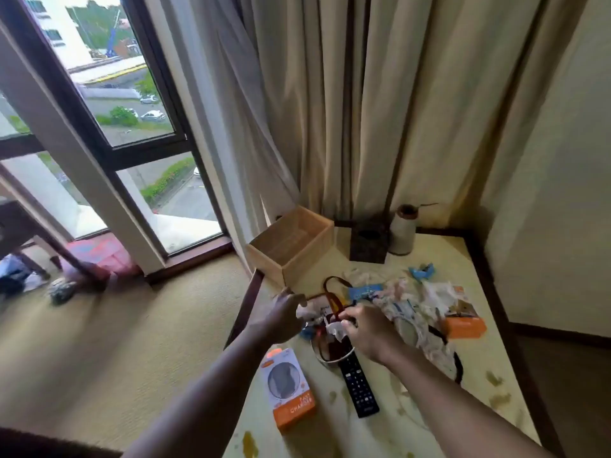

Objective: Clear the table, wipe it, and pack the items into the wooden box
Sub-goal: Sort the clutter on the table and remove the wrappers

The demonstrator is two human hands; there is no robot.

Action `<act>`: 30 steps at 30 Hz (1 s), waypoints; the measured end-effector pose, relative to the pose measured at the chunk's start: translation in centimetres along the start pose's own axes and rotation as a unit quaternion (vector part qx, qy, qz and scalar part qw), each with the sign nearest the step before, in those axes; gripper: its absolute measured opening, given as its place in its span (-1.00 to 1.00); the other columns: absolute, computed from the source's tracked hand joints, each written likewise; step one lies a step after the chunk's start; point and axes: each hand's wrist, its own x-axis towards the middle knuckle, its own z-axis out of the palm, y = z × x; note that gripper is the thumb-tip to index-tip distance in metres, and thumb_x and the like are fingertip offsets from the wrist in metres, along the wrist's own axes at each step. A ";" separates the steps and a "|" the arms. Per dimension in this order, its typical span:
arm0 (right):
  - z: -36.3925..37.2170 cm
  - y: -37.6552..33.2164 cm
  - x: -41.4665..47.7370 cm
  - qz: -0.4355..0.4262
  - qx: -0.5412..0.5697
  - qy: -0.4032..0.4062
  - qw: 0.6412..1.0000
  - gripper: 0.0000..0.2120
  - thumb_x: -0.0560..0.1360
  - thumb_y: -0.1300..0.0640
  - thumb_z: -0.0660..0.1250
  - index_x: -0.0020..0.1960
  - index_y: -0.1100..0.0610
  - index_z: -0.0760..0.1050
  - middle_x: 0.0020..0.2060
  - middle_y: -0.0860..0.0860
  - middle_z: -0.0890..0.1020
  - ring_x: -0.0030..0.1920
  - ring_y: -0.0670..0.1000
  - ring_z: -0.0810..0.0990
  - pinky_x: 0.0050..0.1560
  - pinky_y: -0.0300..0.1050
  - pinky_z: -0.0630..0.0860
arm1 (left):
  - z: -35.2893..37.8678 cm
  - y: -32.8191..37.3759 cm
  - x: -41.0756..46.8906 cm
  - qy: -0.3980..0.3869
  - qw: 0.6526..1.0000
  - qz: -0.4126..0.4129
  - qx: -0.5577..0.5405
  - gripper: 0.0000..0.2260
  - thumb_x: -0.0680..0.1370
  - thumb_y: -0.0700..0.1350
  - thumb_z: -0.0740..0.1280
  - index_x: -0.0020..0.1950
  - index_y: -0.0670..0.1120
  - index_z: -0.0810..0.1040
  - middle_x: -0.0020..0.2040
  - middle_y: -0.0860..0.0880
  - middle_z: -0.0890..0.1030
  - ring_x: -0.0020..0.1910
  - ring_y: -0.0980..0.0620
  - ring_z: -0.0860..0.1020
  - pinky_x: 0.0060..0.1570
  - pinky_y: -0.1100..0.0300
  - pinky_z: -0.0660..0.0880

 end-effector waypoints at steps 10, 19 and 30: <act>9.5 2.1 4.4 0.091 -0.074 -0.020 0.993 -0.57 0.57 0.02 0.35 0.43 -0.08 0.43 0.38 0.00 0.38 0.29 0.12 0.49 0.12 -0.01 0.55 | 8.9 -6.3 5.0 -0.110 0.989 -0.025 0.101 -0.07 0.51 0.25 0.44 0.64 0.24 -0.17 0.64 -0.28 -0.14 0.50 -0.39 0.24 0.17 -0.13 0.58; 10.0 3.3 5.1 0.061 -0.018 0.053 0.997 -0.85 0.58 0.26 0.31 0.12 0.14 0.60 0.06 0.03 0.50 -0.02 0.07 0.56 -0.08 -0.02 0.58 | 11.3 -8.0 5.7 -0.023 0.995 0.060 0.072 -0.44 0.59 0.14 0.38 0.52 0.02 0.30 0.41 -0.16 0.37 0.26 -0.13 0.47 -0.03 0.02 0.62; 6.9 4.2 6.7 0.064 0.100 0.120 0.986 -0.73 0.54 0.36 0.31 0.03 0.05 0.67 -0.05 -0.03 0.59 -0.02 -0.08 0.57 -0.05 -0.47 0.40 | 10.0 -7.1 5.3 0.069 0.993 0.094 0.016 -0.70 0.58 -0.12 0.42 0.31 -0.05 0.53 0.13 -0.06 0.62 0.04 -0.07 0.58 -0.11 0.04 0.62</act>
